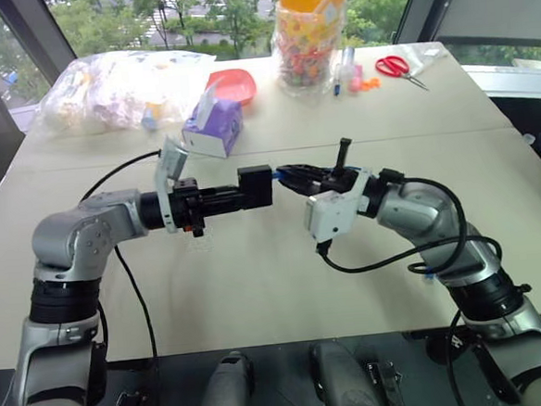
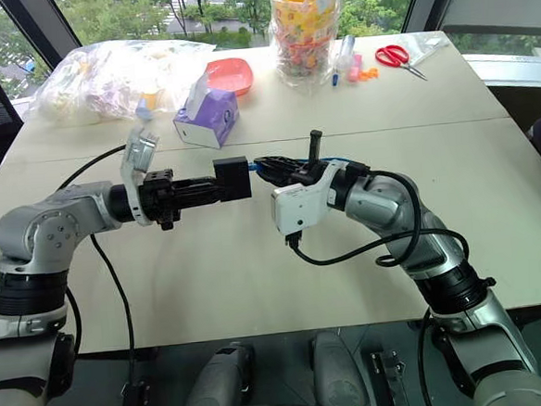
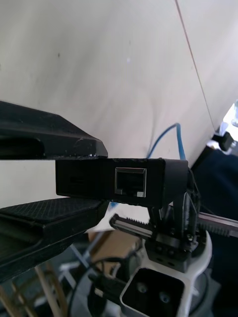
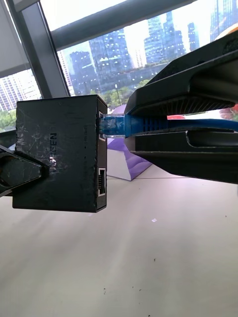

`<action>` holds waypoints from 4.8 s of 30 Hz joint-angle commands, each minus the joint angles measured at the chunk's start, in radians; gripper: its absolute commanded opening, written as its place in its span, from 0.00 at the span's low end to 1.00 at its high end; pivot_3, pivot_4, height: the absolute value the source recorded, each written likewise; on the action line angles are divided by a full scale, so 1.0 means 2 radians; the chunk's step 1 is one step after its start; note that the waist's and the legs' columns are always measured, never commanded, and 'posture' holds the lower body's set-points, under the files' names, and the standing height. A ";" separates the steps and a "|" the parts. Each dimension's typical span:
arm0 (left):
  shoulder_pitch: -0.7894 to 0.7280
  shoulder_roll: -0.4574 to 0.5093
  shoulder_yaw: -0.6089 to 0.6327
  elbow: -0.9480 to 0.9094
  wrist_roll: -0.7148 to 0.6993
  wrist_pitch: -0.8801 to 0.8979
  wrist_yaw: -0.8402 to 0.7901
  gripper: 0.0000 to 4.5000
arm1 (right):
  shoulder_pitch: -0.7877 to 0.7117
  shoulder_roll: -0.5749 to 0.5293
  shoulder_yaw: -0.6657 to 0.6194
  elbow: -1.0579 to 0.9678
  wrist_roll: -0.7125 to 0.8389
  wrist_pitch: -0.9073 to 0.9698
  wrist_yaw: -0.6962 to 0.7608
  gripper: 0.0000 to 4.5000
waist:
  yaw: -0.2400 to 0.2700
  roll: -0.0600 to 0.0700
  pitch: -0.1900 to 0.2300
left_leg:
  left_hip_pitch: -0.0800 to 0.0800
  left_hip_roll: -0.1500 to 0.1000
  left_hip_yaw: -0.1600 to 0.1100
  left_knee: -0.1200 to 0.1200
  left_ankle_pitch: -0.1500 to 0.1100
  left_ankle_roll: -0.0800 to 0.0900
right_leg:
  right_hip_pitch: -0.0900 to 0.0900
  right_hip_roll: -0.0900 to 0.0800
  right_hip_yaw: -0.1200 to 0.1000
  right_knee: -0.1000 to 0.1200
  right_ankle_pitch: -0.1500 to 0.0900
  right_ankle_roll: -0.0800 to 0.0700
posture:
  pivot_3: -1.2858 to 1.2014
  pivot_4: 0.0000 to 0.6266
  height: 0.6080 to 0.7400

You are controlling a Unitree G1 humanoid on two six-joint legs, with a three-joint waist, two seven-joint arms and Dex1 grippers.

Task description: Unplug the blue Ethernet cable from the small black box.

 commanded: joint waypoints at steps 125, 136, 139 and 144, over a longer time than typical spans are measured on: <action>0.054 -0.171 -0.081 0.240 0.287 -0.476 0.072 0.10 | 0.002 -0.044 -0.140 -0.081 0.416 0.660 0.003 0.93 | 0.014 0.000 0.000 | 0.000 0.000 0.001 0.001 0.000 0.001 | 0.000 0.000 0.000 -0.001 0.000 0.001 | 0.52 0.24 1.00; 0.101 -0.115 -0.052 0.146 0.240 -0.395 0.032 0.99 | 0.038 -0.065 -0.145 -0.132 0.459 0.704 0.005 0.95 | 0.013 0.000 0.000 | 0.001 0.000 0.001 0.001 0.000 0.001 | 0.002 0.000 0.000 -0.001 0.001 0.001 | 0.52 0.24 1.00; 0.112 -0.086 -0.043 0.105 0.224 -0.358 0.020 0.99 | 0.054 -0.082 -0.148 -0.147 0.476 0.712 0.017 0.95 | 0.013 0.000 0.000 | 0.001 0.000 0.001 0.001 0.000 0.001 | 0.002 0.000 0.000 -0.001 0.000 0.001 | 0.52 0.24 1.00; 0.126 -0.031 -0.010 0.032 0.181 -0.290 0.005 0.99 | 0.083 -0.100 -0.158 -0.161 0.491 0.713 0.021 0.95 | 0.013 0.000 0.000 | 0.001 0.000 0.000 0.001 0.000 0.001 | 0.002 0.000 0.000 -0.002 0.000 0.001 | 0.52 0.24 1.00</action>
